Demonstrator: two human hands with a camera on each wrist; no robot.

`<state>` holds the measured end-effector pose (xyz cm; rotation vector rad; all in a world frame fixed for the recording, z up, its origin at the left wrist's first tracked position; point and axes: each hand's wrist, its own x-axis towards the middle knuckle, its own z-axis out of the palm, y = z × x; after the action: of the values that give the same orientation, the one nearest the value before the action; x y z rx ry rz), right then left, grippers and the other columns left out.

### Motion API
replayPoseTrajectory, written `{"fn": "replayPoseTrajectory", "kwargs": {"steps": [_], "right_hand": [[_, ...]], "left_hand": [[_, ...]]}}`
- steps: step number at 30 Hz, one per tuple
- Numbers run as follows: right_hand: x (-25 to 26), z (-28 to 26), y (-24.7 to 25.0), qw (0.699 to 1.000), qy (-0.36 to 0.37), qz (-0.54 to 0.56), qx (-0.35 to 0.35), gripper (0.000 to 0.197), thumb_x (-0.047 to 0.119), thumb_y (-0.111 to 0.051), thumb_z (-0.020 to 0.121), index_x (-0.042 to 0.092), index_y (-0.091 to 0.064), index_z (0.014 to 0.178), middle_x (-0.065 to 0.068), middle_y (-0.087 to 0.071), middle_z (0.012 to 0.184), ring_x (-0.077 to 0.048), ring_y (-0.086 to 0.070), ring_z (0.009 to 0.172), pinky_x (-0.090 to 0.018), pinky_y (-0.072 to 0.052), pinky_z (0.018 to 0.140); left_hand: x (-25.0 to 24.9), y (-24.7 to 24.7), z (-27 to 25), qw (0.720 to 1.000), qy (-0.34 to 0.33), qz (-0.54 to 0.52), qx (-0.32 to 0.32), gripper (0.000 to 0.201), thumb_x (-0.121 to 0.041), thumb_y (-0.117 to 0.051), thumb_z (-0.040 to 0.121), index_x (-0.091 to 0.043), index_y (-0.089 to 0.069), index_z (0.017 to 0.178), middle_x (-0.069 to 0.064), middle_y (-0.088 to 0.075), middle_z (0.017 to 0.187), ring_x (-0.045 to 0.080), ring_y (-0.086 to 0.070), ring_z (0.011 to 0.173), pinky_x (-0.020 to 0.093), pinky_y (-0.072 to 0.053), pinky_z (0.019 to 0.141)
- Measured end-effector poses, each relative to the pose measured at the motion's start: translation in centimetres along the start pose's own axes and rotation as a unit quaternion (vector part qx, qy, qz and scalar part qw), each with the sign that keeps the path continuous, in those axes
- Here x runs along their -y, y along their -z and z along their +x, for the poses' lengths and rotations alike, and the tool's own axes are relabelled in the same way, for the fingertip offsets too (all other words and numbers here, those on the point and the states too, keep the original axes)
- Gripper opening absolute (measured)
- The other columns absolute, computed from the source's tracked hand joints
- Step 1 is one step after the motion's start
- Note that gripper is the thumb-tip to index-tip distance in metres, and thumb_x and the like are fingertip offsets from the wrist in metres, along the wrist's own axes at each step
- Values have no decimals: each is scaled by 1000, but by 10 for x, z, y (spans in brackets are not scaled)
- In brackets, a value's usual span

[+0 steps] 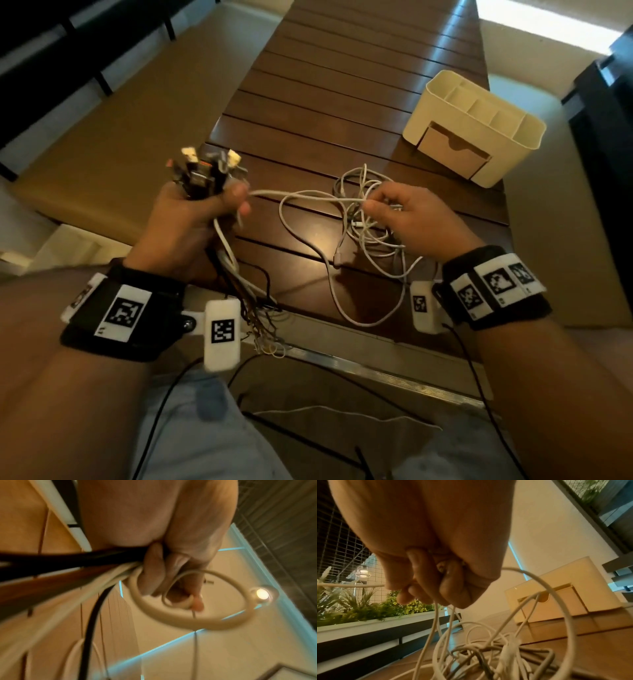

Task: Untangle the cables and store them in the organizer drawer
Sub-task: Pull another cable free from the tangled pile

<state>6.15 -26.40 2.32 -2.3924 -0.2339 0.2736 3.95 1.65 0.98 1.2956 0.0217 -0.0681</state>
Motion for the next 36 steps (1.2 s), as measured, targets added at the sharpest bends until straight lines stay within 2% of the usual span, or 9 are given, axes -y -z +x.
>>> {"fn": "replayPoseTrajectory", "kwargs": {"steps": [6,10,13,16,21,24,28,33,36], "right_hand": [[11,-5,12,999,7,-2,37,11,37,-63,94,32,-73,95,13,-68,90,3,-60,82,-20,-43,71],[19,-10,14,986,-9,-74,146,7,39,-65,93,40,-72,94,21,-68,96,9,-59,88,-17,-41,73],[26,-12,-1,989,22,-61,134,9,39,-65,93,37,-73,97,16,-70,95,0,-63,90,-28,-51,81],[33,-14,-16,995,72,-37,64,10,36,-64,94,30,-72,93,4,-69,88,-15,-64,81,-40,-55,76],[31,-19,-18,995,94,-9,11,13,36,-63,94,26,-71,91,9,-65,81,-8,-59,76,-34,-52,72],[27,-22,-12,997,69,8,17,17,39,-59,96,25,-68,91,1,-66,82,-17,-61,75,-32,-51,68],[10,-23,4,1000,29,7,-6,16,36,-56,99,29,-67,91,8,-66,86,-2,-59,74,-21,-43,65],[3,-25,11,996,27,49,-71,13,29,-58,98,25,-69,92,10,-66,85,4,-57,74,-20,-41,68],[6,-25,14,998,34,-2,-48,13,31,-59,98,27,-69,92,13,-65,85,3,-59,76,-18,-42,66]], "left_hand": [[17,-8,-1,906,116,313,261,18,-14,-72,84,-11,-74,101,-2,-78,102,9,-70,103,17,-47,88],[19,-13,3,954,55,248,161,20,-13,-66,91,-6,-72,109,-2,-77,106,8,-69,108,24,-45,96],[16,-29,-2,964,31,227,136,23,-15,-60,96,-5,-72,114,-6,-76,107,4,-68,104,20,-46,90],[17,-39,-7,961,13,227,158,21,-20,-62,95,-10,-74,111,5,-76,105,21,-70,103,35,-52,92],[12,-43,-11,952,-4,246,184,17,-15,-62,96,-9,-68,80,-5,-67,64,5,-54,52,15,-41,52],[6,-31,-11,978,7,162,127,10,-21,-68,87,-18,-71,78,-3,-59,63,9,-45,49,18,-34,44],[-1,-13,-8,997,59,15,42,8,-24,-67,79,-20,-69,73,-2,-54,59,9,-37,45,18,-28,39],[14,-11,-12,963,79,213,144,11,-19,-65,92,-13,-72,86,2,-69,70,11,-38,46,20,-29,42],[26,-18,-8,957,-9,285,50,23,-25,-68,92,-5,-74,101,6,-63,70,4,-49,55,16,-39,52]]}}
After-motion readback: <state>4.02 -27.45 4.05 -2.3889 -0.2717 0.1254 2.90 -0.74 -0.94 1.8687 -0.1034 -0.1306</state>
